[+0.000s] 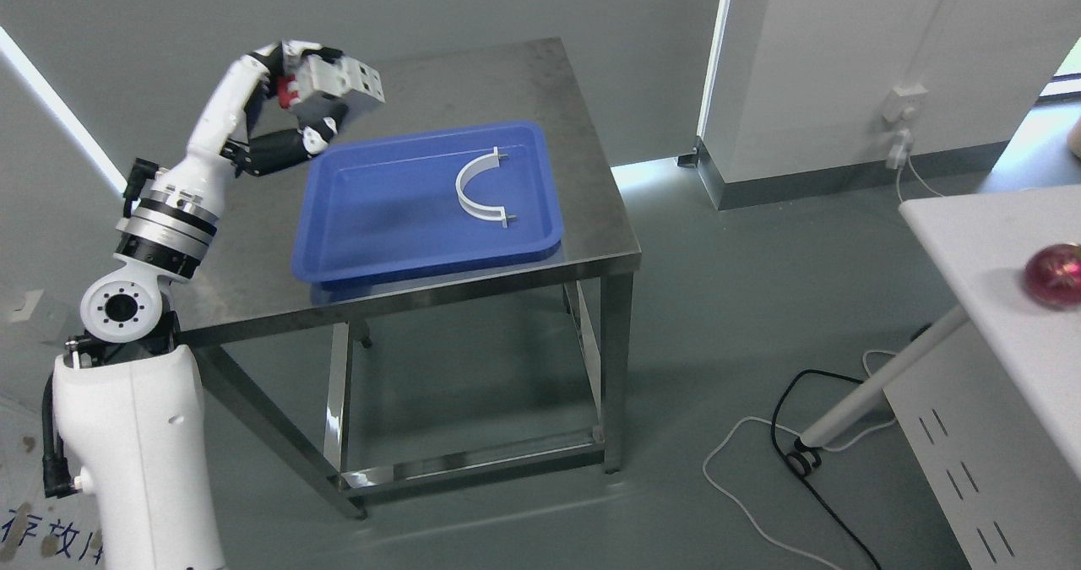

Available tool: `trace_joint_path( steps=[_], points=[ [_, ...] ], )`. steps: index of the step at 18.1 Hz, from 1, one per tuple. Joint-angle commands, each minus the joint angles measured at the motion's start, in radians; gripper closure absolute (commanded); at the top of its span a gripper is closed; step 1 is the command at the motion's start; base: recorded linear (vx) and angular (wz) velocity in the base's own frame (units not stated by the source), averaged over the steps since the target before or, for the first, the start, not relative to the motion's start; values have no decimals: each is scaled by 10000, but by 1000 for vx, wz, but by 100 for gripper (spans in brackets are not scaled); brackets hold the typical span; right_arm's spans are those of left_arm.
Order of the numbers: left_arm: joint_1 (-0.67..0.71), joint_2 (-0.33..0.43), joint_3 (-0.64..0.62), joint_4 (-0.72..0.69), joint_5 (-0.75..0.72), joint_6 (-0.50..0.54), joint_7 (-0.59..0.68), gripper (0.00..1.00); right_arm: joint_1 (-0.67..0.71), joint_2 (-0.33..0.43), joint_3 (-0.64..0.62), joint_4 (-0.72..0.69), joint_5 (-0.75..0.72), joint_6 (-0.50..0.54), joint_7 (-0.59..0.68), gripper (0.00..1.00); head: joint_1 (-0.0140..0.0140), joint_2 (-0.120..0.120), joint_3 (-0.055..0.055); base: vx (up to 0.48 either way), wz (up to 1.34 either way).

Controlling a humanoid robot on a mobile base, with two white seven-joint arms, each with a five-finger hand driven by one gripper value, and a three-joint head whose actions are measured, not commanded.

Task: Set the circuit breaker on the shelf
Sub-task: 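Lift the circuit breaker out of the tray with the left hand, then carry the held breaker toward the shelf of blue bins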

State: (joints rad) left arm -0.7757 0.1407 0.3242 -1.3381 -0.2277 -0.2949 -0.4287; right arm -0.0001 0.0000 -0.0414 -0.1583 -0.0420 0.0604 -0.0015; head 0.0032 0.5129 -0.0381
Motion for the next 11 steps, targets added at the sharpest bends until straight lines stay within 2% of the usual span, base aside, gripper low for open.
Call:
trace_joint_path(
  steps=[1, 6, 8, 11],
  points=[
    [1340, -1232, 1714, -1741, 1081, -226, 1968, 87, 170, -175, 0, -12, 6, -128, -16, 0, 0, 0, 0, -504, -33],
    [3688, -1232, 1101, -3643, 1955, -287, 1879, 88, 170, -175, 0, 3, 6, -128, -16, 0, 0, 1, 0, -599, 207],
    [4272, -1232, 824, -3708, 1955, -1018, 1345, 88, 170, -175, 0, -12, -9, -128, -16, 0, 0, 1, 0, -672, 1164],
    [4673, -1232, 441, -3708, 1971, -2414, -554, 88, 170, -175, 0, 3, 6, -128, -16, 0, 0, 7, 0, -598, 1988]
  ],
)
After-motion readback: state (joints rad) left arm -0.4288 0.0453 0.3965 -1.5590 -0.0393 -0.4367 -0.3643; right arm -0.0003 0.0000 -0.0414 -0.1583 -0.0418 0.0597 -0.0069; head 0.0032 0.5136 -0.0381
